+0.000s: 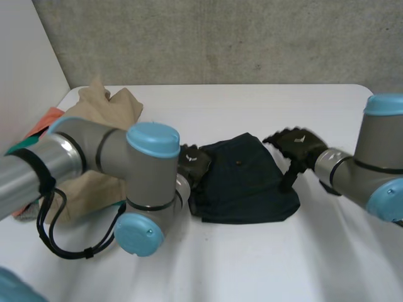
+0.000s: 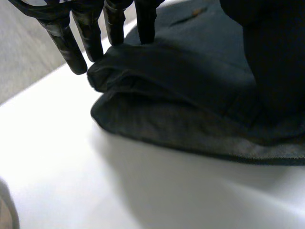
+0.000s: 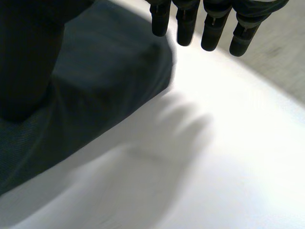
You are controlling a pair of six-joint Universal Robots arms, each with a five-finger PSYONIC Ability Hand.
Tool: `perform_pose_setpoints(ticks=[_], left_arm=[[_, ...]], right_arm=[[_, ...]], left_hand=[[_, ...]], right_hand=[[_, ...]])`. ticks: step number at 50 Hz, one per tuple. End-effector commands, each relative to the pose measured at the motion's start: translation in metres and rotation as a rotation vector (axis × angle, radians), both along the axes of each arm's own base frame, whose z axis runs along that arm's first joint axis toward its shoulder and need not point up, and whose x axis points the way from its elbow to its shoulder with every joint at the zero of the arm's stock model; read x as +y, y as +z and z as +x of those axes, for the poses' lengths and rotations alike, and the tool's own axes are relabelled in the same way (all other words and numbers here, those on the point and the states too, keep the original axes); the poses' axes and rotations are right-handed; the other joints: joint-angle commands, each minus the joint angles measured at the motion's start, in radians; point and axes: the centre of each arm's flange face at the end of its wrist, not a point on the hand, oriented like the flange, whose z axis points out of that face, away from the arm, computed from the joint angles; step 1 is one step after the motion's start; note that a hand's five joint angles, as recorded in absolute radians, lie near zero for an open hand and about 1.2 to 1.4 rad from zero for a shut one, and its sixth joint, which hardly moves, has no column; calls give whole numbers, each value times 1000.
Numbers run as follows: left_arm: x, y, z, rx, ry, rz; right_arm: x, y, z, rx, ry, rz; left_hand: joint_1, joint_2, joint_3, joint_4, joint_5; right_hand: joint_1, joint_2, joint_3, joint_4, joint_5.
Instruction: Fold the laundry.
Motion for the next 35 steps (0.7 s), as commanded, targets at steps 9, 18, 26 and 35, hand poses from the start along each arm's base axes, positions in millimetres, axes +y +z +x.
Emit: perform_pose_setpoints(ticks=[9,18,26,35], left_arm=[[34,106,-3,270,-342,-132],[53,115,1,381,-531,3],[52,118,1,402,-529,10],[52,116,2,399,-526,14]], right_arm=[[15,16,-30,-205,-207,142],[43,-23,-22,-243,-67,354],[40,-43,-17,-246,-43,363],[24,-49,-12,-273,-33,277]], left_hand=[[7,15,-27,-17,-37],[7,15,-27,-17,-37],[4,12,-30,-20,-40],[4,12,-30,-20,-40]], right_hand=[[-36,-30,-38,-34,-46],[-36,-30,-38,-34,-46],[-36,-30,-38,-34,-46],[1185,1191,1184,1187,1175]])
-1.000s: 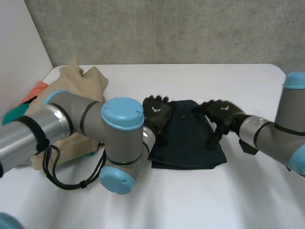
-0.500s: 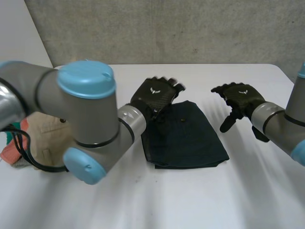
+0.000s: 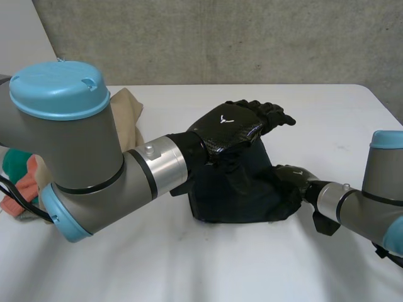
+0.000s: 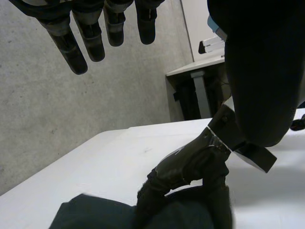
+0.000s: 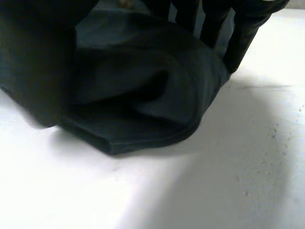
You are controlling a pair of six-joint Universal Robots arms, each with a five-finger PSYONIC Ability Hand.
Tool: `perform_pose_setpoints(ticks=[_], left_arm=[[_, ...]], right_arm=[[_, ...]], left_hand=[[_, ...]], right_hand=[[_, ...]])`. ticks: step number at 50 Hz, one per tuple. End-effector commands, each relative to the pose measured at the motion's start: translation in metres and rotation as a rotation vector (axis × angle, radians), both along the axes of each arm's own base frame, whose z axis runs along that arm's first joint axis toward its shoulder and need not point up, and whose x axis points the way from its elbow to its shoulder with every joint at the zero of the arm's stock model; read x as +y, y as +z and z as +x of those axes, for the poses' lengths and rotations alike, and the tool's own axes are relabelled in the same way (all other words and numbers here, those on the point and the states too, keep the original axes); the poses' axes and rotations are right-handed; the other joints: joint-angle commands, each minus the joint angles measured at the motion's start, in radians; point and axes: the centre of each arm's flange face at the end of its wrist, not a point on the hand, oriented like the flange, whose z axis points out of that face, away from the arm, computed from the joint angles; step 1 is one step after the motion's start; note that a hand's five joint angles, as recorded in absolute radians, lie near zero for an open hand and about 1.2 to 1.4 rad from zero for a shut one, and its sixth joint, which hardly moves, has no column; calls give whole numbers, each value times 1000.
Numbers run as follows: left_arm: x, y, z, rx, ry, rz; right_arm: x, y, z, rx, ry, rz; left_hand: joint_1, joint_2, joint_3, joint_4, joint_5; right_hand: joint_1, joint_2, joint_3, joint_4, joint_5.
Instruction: Fold the laundry.
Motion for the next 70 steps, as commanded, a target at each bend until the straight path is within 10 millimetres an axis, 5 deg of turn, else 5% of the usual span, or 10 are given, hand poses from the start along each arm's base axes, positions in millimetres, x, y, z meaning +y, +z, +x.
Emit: perform_pose_setpoints(ticks=[1,7,16,27,33,42,51,55,61,70], left_arm=[[-1,-1,0,-5,6,-1],[-4,1,2,0,16,-7],[-2,10,3,17,14,-29],[-3,17,2,32,31,-50],[-5,18,2,37,42,-60],[-7,21,0,54,45,-77],[-8,20,-1,55,47,-70],[-8,19,-1,54,53,-69],[-7,20,-1,55,50,-70],[-1,21,-6,62,32,-77]], right_arm=[[-16,1,3,-16,-19,-88],[-48,19,-8,-31,-167,-177],[-144,43,-62,-33,-468,-389],[-223,23,-122,2,-677,-482],[-238,28,-135,-10,-709,-535],[-254,38,-183,-105,-907,-582],[-254,37,-189,-234,-959,-544],[-252,36,-203,-213,-1040,-539],[-239,25,-255,-213,-1223,-438],[-220,17,-257,-279,-1222,-271]], left_hand=[[4,12,-30,-20,-40],[4,12,-30,-20,-40],[4,12,-30,-20,-40],[1,9,-33,-23,-43],[4,12,-30,-20,-40],[4,12,-30,-20,-40],[4,12,-30,-20,-40],[4,12,-30,-20,-40],[4,12,-30,-20,-40],[4,12,-30,-20,-40]], right_hand=[[845,763,791,778,775],[845,763,791,778,775],[845,763,791,778,775],[845,763,791,778,775],[845,763,791,778,775],[845,763,791,778,775],[845,763,791,778,775],[845,763,791,778,775],[845,763,791,778,775],[845,763,791,778,775]])
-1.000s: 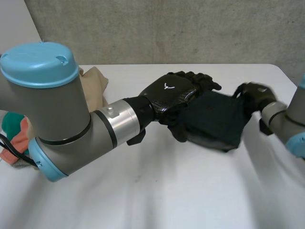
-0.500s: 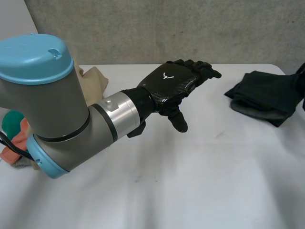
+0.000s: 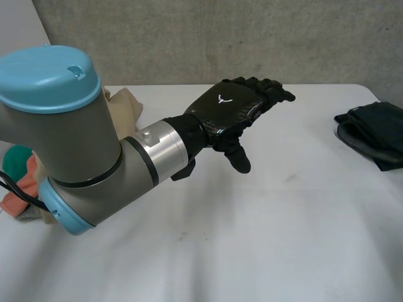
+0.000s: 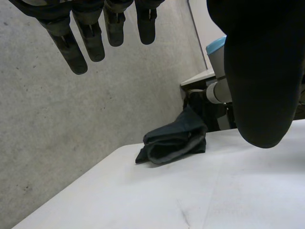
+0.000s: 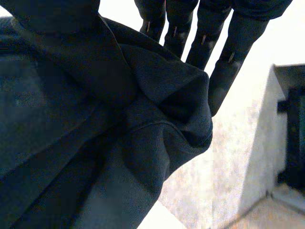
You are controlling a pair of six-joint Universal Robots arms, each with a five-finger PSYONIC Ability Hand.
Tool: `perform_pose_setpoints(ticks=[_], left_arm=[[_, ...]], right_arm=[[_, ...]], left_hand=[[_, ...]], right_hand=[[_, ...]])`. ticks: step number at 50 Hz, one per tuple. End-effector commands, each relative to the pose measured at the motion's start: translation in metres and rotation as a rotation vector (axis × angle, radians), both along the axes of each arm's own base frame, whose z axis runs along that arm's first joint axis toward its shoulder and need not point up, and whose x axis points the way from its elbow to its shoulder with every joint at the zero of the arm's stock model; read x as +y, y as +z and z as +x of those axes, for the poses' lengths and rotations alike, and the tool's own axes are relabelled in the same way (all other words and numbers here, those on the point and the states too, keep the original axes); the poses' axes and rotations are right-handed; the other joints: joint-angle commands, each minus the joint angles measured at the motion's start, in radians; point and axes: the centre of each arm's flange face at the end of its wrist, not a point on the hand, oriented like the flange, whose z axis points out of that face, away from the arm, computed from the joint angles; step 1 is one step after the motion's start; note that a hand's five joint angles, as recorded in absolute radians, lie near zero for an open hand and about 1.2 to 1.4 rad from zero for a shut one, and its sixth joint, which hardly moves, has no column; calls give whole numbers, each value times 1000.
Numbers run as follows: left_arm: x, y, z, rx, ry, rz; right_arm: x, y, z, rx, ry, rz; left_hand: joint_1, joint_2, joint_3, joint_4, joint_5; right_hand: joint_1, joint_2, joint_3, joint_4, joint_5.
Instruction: Fold the laundry.
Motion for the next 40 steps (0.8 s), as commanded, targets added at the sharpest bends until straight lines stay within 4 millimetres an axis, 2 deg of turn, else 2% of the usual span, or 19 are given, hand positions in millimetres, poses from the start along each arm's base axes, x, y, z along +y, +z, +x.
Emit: perform_pose_setpoints(ticks=[1,8,9,11,12,14,15,18,19,21,25,28,30,32,33,36,37,39,40], left_arm=[[6,-1,-4,1,-17,-1],[10,0,-5,1,-23,1],[11,0,-5,2,-25,-1],[12,2,-5,4,-25,-3],[12,2,-5,4,-25,-3],[12,2,-5,4,-26,-3],[12,2,-5,5,-26,-4],[13,2,-5,5,-29,-4],[15,3,-6,6,-32,-5],[16,3,-6,6,-34,-8],[16,6,-6,13,-34,-14],[16,15,-4,29,-22,-32],[13,24,0,49,9,-45],[10,31,1,68,38,-58],[7,38,3,89,80,-72],[-5,50,11,118,185,-103],[-17,58,21,132,283,-123],[-32,64,35,138,392,-143],[-41,65,42,134,441,-151]], right_arm=[[15,1,5,-79,56,61],[27,16,15,-92,129,86],[29,19,18,-96,150,91],[33,26,21,-88,187,101],[35,28,21,-78,199,109],[37,33,17,-50,201,120],[38,39,9,-10,193,124],[40,48,-10,63,164,135],[41,55,-27,123,135,142],[43,64,-35,192,116,150],[45,95,-37,388,116,148],[48,125,-36,523,103,104],[50,149,-26,606,101,34],[52,160,-13,643,113,-21],[55,170,8,675,144,-86],[63,184,47,728,222,-215],[70,186,73,774,301,-289],[80,184,97,819,384,-335],[97,179,126,881,499,-367]], left_hand=[[4,12,-30,-20,-40],[4,12,-30,-20,-40],[4,12,-30,-20,-40],[4,12,-30,-20,-40],[4,12,-30,-20,-40],[4,12,-30,-20,-40],[4,12,-30,-20,-40],[4,12,-30,-20,-40],[4,12,-30,-20,-40],[4,12,-30,-20,-40],[4,12,-30,-20,-40],[7,15,-27,-17,-37],[7,15,-27,-17,-37],[10,18,-24,-14,-34],[10,18,-24,-14,-34],[10,18,-24,-14,-34],[7,15,-27,-17,-37],[4,12,-30,-20,-40],[4,12,-30,-20,-40]], right_hand=[[665,535,552,203,216],[665,535,552,203,216],[532,402,419,70,83],[-155,-285,-268,-618,-604],[-316,-446,-429,-778,-765],[-475,-605,-588,-938,-924],[-557,-687,-670,-1019,-1006],[-557,-687,-670,-1019,-1006],[-557,-687,-670,-1019,-1006],[-557,-687,-670,-1019,-1006],[-557,-687,-670,-1019,-1006],[-557,-687,-670,-1019,-1006],[-557,-687,-670,-1019,-1006],[-557,-687,-670,-1019,-1006],[-557,-687,-670,-1019,-1006],[-557,-687,-670,-1019,-1006],[-557,-687,-670,-1019,-1006],[-557,-687,-670,-1019,-1006],[-557,-687,-670,-1019,-1006]])
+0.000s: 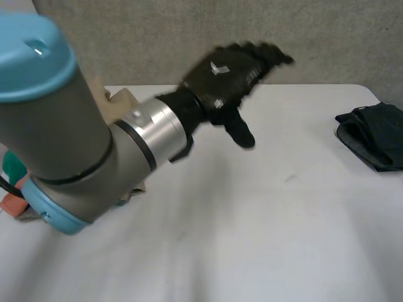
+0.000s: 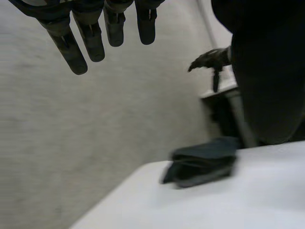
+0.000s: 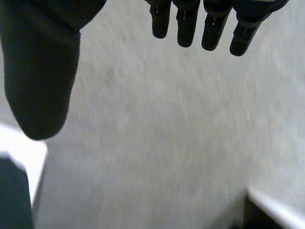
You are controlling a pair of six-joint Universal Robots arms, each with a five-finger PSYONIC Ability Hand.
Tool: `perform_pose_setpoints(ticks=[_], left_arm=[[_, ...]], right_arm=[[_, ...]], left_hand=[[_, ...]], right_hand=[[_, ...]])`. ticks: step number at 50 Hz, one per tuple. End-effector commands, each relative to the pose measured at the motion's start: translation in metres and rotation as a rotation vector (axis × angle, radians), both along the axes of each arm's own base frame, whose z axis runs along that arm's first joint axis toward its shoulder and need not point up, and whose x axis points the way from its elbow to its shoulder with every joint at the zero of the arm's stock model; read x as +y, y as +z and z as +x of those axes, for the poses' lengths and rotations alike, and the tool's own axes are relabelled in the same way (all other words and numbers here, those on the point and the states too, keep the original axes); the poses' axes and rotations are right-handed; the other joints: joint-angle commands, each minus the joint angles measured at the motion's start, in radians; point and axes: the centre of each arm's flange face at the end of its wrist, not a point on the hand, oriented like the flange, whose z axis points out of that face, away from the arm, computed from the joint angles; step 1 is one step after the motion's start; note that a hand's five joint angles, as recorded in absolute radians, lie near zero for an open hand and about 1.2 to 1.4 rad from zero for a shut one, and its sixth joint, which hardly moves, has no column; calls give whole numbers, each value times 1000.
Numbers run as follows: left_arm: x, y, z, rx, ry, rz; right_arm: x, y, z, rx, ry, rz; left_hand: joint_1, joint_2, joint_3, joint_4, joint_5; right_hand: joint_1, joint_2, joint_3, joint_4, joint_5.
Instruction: Fold the laundry.
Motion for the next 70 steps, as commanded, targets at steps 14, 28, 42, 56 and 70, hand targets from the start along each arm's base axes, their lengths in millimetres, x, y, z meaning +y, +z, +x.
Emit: perform_pose_setpoints(ticks=[14,28,42,56,70], left_arm=[[-153,-72,144,-603,743,-210],[-169,-77,127,-451,682,-176],[-38,-29,-29,42,162,-182],[-25,-96,-54,-111,106,-132],[-10,-53,9,-133,218,-140]], right_arm=[[165,-102,214,568,848,305],[166,-111,214,485,775,333],[150,-64,192,190,652,249],[146,-61,181,180,633,254],[189,-66,180,115,673,677]], left_hand=[[1,9,-33,-23,-43],[1219,1227,1185,1195,1175],[1219,1227,1185,1195,1175],[-2,6,-36,-27,-47],[22,30,-12,-2,-22]], right_hand=[[-54,-40,-37,-37,-48],[-54,-40,-37,-37,-48],[-54,-40,-37,-37,-48],[-54,-40,-37,-37,-48],[-54,-40,-37,-37,-48]])
